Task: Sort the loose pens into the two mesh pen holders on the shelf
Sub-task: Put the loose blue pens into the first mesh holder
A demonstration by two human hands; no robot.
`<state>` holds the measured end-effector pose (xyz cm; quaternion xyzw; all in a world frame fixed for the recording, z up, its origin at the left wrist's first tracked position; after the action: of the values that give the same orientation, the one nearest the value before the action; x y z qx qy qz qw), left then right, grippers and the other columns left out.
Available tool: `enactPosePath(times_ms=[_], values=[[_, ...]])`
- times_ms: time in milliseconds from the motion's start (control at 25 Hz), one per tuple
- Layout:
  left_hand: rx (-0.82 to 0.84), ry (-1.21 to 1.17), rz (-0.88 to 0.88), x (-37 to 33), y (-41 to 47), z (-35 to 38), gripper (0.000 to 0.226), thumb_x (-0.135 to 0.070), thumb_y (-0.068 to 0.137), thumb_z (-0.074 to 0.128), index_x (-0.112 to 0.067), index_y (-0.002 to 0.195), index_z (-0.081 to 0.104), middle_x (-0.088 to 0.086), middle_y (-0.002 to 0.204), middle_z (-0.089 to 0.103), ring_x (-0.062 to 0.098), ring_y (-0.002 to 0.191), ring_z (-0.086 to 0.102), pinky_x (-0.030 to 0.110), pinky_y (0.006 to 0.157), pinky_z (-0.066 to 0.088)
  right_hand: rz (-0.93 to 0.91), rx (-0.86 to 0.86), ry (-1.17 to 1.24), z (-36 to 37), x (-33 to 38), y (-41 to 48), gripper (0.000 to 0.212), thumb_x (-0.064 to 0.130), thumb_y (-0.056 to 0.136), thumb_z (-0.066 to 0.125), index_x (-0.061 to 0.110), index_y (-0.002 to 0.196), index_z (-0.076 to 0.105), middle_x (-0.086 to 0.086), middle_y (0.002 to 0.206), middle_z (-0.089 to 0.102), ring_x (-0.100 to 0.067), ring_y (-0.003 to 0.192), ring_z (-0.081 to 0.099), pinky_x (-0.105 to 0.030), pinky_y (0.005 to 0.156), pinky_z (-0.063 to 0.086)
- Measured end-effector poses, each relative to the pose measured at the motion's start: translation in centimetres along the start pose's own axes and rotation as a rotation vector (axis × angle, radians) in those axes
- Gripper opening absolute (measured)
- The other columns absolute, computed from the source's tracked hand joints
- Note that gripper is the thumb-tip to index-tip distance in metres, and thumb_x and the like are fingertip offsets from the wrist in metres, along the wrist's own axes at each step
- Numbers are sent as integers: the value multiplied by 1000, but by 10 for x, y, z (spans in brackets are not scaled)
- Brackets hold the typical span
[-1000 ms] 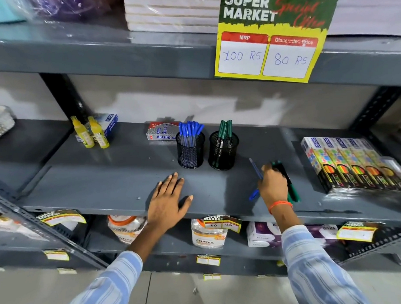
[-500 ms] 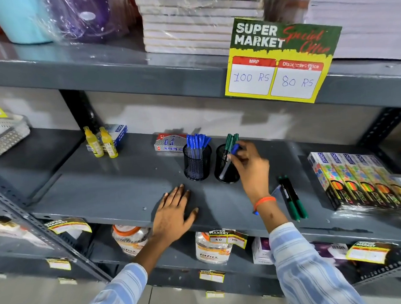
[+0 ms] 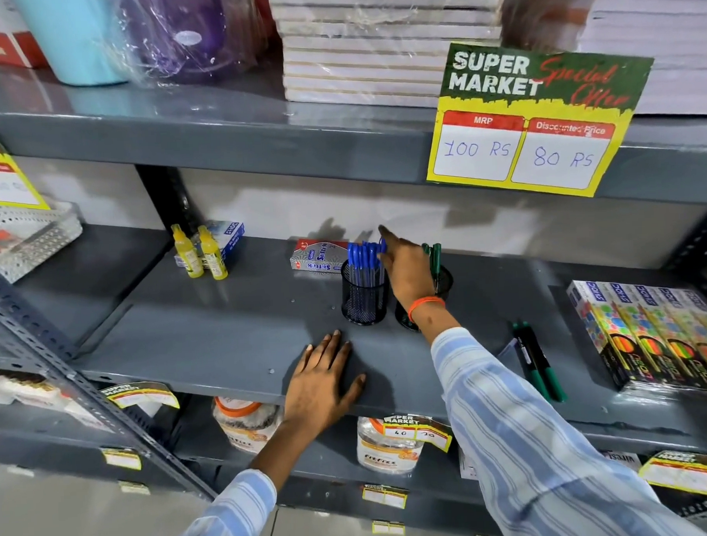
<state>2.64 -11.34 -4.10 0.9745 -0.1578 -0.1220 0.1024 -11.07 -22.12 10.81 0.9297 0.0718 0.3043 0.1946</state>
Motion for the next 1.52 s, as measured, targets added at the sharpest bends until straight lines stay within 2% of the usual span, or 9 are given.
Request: enactPosePath(times_ms=[120,320,440,640,800,960,1200,1360,1520], values=[[-7,5,4,-1,0,-2,68,-59,90,26,-16,142,32,9,152,31,24,140,28,42,117,18,4,45,9,10,-3,-4,49,-1,88,56,7,135,45,-27,115,61,-41,102,60,-46,93,49],[33,59,9,-1,2,2,67,-57,92,25,-15,144,27,9,154,26,23,142,21,43,118,17,56,-111,188,-20,-19,-40,35,-2,86,57,4,120,58,-22,114,63,-35,97,63,-42,92,52],[40,52,11,-1,1,4,65,-55,93,31,-14,143,30,9,154,28,23,142,21,43,117,17,115,-63,55,-31,-49,-75,23,2,86,59,6,107,65,-19,112,66,-37,94,66,-40,85,53],[27,42,8,0,1,3,67,-57,91,27,-14,142,32,11,152,31,24,141,24,43,117,19,77,-137,8,-66,-77,-103,28,-9,84,54,1,106,67,-20,116,66,-35,100,66,-41,91,52],[-2,13,18,-5,0,-2,70,-57,88,25,-11,139,39,12,149,36,26,139,31,45,114,22,-3,2,3,-51,-66,-101,29,-4,84,60,2,111,66,-16,120,66,-33,107,64,-42,97,50],[-6,14,13,-5,0,-3,71,-58,88,23,-12,139,39,11,150,35,25,139,29,43,114,20,72,30,-54,-37,-71,-97,31,3,80,66,4,111,65,-13,121,63,-37,101,63,-40,98,44],[18,7,-1,-4,-1,-3,71,-59,87,21,-14,141,35,9,152,31,23,141,25,41,115,16,122,46,-145,-31,-78,-85,32,7,85,62,6,117,59,-12,128,57,-36,115,51,-33,99,34],[35,19,-4,-3,0,-1,67,-56,89,27,-15,142,32,9,153,29,22,142,22,40,116,13,183,-58,-84,-54,-89,-99,46,-8,79,58,6,123,54,-22,129,49,-40,99,60,-45,91,51],[26,24,2,-3,0,1,71,-59,88,21,-14,143,32,9,153,29,23,142,23,41,116,15,310,370,-268,-35,-141,-140,38,-14,78,49,8,105,65,-21,115,64,-37,104,62,-42,93,50]])
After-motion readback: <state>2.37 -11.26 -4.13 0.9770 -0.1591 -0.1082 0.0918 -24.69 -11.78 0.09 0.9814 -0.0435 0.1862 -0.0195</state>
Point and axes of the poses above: each hand's wrist, its own y-axis towards the middle knuckle, its own z-axis out of the palm, x = y × z, the point moved 10 cm from there along y, towards the middle knuckle
